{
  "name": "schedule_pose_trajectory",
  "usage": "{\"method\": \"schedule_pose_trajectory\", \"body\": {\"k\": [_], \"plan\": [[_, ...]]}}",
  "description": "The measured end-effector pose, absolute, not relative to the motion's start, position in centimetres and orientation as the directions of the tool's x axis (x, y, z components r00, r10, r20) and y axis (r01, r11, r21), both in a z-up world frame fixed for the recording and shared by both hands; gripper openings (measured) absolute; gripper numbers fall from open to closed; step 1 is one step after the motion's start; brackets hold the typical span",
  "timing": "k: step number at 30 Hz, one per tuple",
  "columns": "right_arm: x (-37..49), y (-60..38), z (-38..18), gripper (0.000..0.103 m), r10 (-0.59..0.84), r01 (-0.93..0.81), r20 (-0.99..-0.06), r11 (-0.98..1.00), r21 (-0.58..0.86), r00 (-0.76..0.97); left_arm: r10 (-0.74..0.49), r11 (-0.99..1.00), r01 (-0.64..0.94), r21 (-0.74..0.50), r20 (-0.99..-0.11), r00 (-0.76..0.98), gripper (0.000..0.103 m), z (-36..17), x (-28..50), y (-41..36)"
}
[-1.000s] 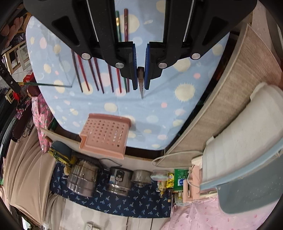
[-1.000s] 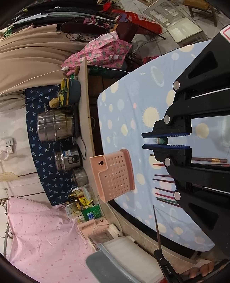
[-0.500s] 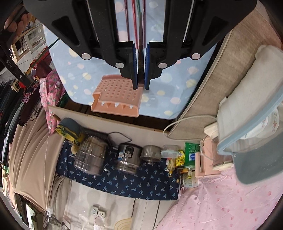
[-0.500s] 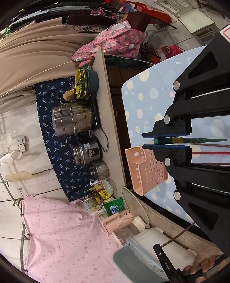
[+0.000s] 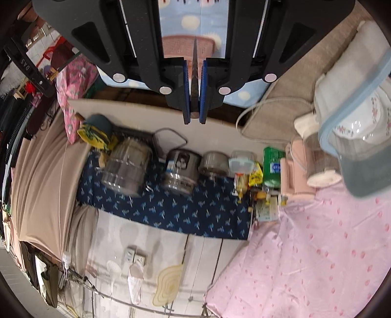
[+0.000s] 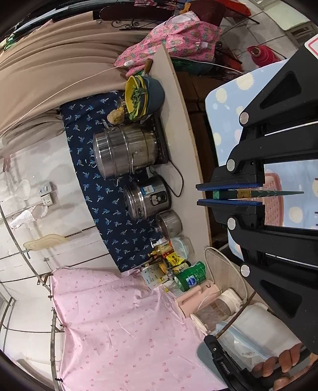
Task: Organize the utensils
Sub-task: 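Lift both held chopsticks and carry them over the pink basket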
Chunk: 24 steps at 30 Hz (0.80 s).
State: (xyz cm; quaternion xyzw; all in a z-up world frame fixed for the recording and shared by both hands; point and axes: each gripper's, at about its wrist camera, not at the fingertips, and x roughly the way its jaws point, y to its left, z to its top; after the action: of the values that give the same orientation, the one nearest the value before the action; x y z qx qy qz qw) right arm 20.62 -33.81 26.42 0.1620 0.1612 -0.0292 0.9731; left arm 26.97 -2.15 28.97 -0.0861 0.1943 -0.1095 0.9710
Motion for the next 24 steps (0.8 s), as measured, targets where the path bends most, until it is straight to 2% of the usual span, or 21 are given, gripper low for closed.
{"method": "schedule_pose_trajectory", "body": {"k": [5,11,24], "plan": [[24.6,-33.9,28.9,0.007,-0.009,0.101,-0.282,0.944,0.314,0.959,-0.228,0.963,0.162,-0.218,-0.328,0.917,0.007,30.8,30.4,-3.0],[28.3,-33.8,29.2,0.007,-0.011,0.102,-0.281,0.945,0.311,0.96,-0.214,0.965,0.147,-0.215,-0.33,0.919,0.007,30.0,33.9,-3.8],[32.8,-34.7,20.0,0.007,0.023,0.14,-0.426,0.928,0.346,0.904,-0.203,0.969,0.108,-0.224,-0.459,0.865,0.007,21.6,38.2,-2.9]]}}
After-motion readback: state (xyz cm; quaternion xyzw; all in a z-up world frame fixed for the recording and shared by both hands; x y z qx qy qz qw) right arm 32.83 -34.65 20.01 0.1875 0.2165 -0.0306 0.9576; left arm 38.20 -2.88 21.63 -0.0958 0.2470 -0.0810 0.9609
